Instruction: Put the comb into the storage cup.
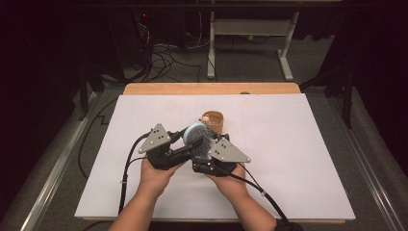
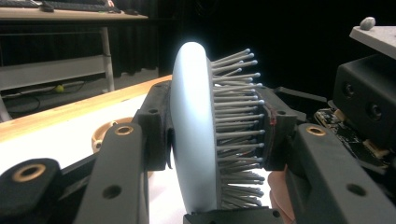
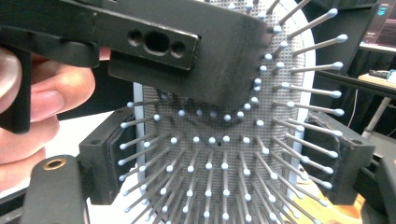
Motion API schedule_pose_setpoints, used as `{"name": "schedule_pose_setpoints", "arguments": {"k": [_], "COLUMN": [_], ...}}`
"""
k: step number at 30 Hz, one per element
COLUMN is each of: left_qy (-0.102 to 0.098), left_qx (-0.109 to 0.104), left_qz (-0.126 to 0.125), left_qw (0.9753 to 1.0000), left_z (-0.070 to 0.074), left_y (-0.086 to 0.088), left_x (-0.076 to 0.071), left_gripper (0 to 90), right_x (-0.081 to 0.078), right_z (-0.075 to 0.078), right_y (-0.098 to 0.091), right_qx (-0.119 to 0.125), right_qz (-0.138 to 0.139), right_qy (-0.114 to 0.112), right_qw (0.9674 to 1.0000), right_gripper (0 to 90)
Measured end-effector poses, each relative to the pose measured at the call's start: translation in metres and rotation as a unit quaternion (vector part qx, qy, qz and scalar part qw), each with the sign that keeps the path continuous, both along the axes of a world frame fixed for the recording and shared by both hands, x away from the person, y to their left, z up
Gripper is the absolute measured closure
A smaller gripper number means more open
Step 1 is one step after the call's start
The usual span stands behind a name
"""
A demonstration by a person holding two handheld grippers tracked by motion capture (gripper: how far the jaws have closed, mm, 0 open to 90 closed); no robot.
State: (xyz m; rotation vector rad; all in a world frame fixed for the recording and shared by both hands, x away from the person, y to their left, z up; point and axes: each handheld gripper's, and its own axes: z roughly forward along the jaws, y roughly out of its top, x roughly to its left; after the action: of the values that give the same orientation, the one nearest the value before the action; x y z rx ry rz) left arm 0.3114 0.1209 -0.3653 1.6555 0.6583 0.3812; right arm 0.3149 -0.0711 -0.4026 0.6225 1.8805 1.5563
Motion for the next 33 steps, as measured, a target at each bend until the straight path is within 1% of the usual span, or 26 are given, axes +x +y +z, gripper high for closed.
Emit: {"name": "schedule_pose_setpoints", "arguments": {"k": [5,8,12,17,24,28,30,33], "left_qy": [0.000,-0.003,-0.004,-0.008,-0.008,-0.009,-0.010,-0.010], "left_qx": [-0.001,0.000,-0.002,0.001,-0.002,-0.003,-0.003,-0.003], "left_qz": [0.003,0.006,0.007,0.010,0.014,0.016,0.017,0.020], "left_qw": [1.0000,1.0000,1.0000,0.9999,0.9999,0.9998,0.9998,0.9998], "left_z": [0.0004,0.0006,0.0012,0.0012,0.0004,0.0008,0.0009,0.0008], "left_y": [0.0006,0.0016,0.0027,0.0030,0.0056,0.0074,0.0084,0.0095], "left_x": [-0.0007,-0.0009,-0.0011,-0.0018,-0.0018,-0.0019,-0.0017,-0.0018], "left_gripper": [55.8,55.8,55.9,56.0,56.0,56.0,56.0,56.0], "right_x": [0.0002,0.0008,0.0025,0.0034,0.0043,0.0040,0.0034,0.0024], "right_z": [0.0011,0.0014,0.0002,-0.0007,-0.0006,-0.0011,-0.0015,-0.0025], "right_y": [0.0008,0.0003,0.0005,0.0008,-0.0012,-0.0022,-0.0027,-0.0041], "right_qx": [-0.002,0.002,0.001,0.002,0.000,0.000,0.000,-0.002], "right_qz": [0.002,0.007,0.014,0.022,0.022,0.028,0.032,0.030], "right_qy": [0.000,0.006,0.019,0.026,0.039,0.043,0.043,0.039], "right_qw": [1.0000,1.0000,0.9997,0.9994,0.9990,0.9987,0.9985,0.9988], "right_gripper": [19.6,18.2,14.8,9.4,0.7,0.2,0.1,0.1]}}
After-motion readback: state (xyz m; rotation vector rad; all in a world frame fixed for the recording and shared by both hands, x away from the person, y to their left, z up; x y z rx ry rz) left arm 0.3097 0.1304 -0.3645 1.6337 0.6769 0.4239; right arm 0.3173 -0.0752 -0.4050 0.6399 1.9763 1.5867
